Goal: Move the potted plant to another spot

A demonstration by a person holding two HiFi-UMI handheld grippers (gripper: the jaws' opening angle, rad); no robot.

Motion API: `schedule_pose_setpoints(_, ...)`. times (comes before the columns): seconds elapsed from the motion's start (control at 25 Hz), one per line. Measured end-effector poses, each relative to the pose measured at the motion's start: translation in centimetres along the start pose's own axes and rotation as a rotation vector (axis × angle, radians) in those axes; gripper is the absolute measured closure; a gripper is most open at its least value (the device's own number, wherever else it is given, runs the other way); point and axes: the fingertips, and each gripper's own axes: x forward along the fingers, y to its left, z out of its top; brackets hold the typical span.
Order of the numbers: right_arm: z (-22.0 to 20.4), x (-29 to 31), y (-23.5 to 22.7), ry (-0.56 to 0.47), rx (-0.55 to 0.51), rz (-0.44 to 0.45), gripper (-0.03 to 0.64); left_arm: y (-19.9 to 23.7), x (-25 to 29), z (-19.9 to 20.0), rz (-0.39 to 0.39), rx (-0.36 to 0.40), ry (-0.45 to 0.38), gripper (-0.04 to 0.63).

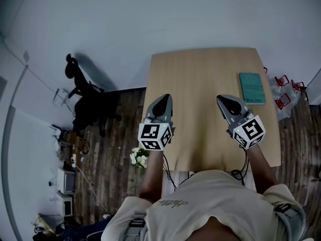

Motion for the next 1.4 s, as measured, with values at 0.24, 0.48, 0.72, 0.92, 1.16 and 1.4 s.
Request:
schedule_pose_setpoints(0.24, 0.9, -0.3, -1.2, -0.006, -0.014, -0.015, 0.615, -0.2, 0.7, 0.5, -0.006, 0.010, 0.009, 0.580)
schedule_pose_setpoints(0.48, 0.4, -1.4, -1.7, 0.000, -0.009, -0.041, 0.615, 0.6, -0.1, -1.3, 0.016, -0.051, 0.031, 0.580)
schedule_pose_setpoints(0.72, 0.3, -2.5, -1.7, -0.022, 0.018, -0.065, 0.615, 0.1, -0.3, -1.3, -0.001, -0.071, 0.030, 0.578)
schedule_pose_setpoints(0.92, 0.0, -3.4, -1.1, -0.014, 0.032, -0.079, 0.615, -1.5, -1.0, -1.8, -0.020, -0.019, 0.042, 0.579)
schedule_pose_setpoints(1.16, -0.8, -3.9, -0.7, 0.001, 0.029, -0.084, 0.615, -1.8, -1.5, -3.6, -0.036, -0.108, 0.039, 0.579)
schedule_pose_setpoints(1.4, -0.8, -4.2, -0.4, -0.005, 0.006, -0.083, 0.615, -1.7, -2.2, -4.1, -0.019, -0.104, 0.040, 0.578)
